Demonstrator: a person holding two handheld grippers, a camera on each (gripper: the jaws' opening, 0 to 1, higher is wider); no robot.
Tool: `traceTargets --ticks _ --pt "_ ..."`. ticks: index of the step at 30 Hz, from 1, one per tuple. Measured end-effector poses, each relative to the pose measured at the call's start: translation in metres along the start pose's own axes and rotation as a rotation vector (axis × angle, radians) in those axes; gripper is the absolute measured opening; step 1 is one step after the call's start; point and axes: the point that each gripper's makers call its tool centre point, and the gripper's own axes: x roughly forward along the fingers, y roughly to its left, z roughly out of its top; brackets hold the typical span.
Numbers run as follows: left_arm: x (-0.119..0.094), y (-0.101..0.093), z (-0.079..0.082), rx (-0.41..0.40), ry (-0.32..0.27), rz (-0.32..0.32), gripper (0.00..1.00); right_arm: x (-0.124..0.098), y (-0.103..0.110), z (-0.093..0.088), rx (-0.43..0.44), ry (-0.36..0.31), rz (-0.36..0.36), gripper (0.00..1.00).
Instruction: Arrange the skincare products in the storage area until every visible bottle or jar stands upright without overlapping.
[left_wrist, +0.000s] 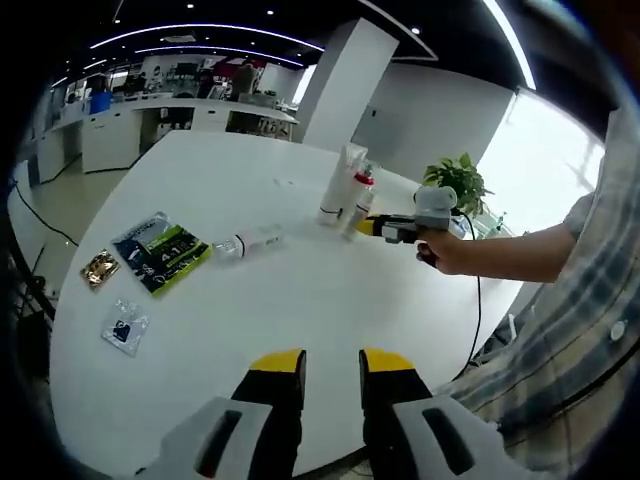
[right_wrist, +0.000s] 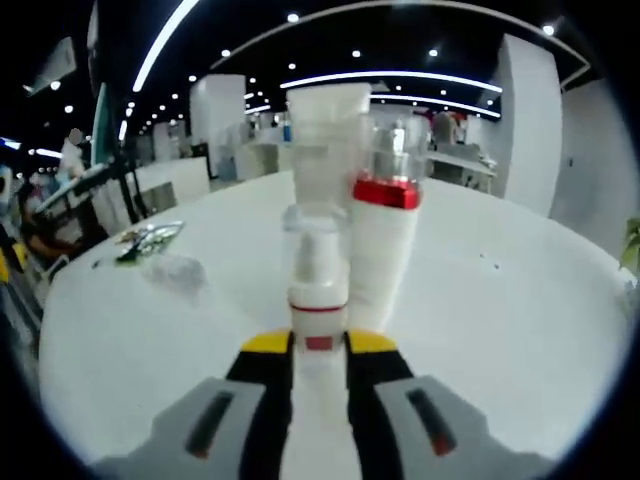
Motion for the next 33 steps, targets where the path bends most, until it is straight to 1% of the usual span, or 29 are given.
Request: traceTargets --ticks 5,13,17,19,22,25,27,28,29,30,33 --pt "-0.002 0.002 -0.006 -0.032 -0.010 0.013 0.22 -0.001 -0.007 -0.001 0.007 0.010 -0.038 0.18" --pt "-0.001 0.005 -0.005 -0.043 -0.012 0.013 0.22 -0.001 -0.017 -0.009 -0.013 0.047 -0.108 0.18" --pt "0.000 0.007 -0.005 -0.036 -0.002 0.012 0.22 -0.002 -0.023 -0.009 0.018 0.041 -0.151 0.18" --pt "-0.001 0.008 -0.005 -0.033 0.000 0.011 0.22 -0.001 -0.024 -0.009 0.043 0.034 -0.161 0.18" --pt "-0.002 0.011 -0.005 -0.035 0.006 0.014 0.22 0.003 -0.025 -0.011 0.053 0.041 -0.177 0.18" --pt "-0.004 0.013 -0.004 -0.032 0.007 0.016 0.22 0.005 -0.024 -0.011 0.060 0.043 -0.185 0.18" --pt "-0.004 0.015 -0.003 -0.032 0.005 0.019 0.22 0.007 -0.022 -0.011 0.090 0.046 -0.182 0.23" --pt "-0.005 0.016 -0.003 -0.033 0.005 0.021 0.22 0.008 -0.021 -0.011 0.091 0.048 -0.180 0.25" --pt "-0.005 0.016 -0.003 -0.033 0.005 0.021 0.22 0.008 -0.020 -0.011 0.084 0.050 -0.176 0.26" --pt "-0.004 0.016 -0.003 -0.035 0.007 0.020 0.22 0.008 -0.022 -0.010 0.060 0.050 -0.172 0.25" --pt "-0.003 0.016 -0.006 -0.032 0.019 0.014 0.22 0.004 -0.022 -0.009 0.065 0.041 -0.162 0.25"
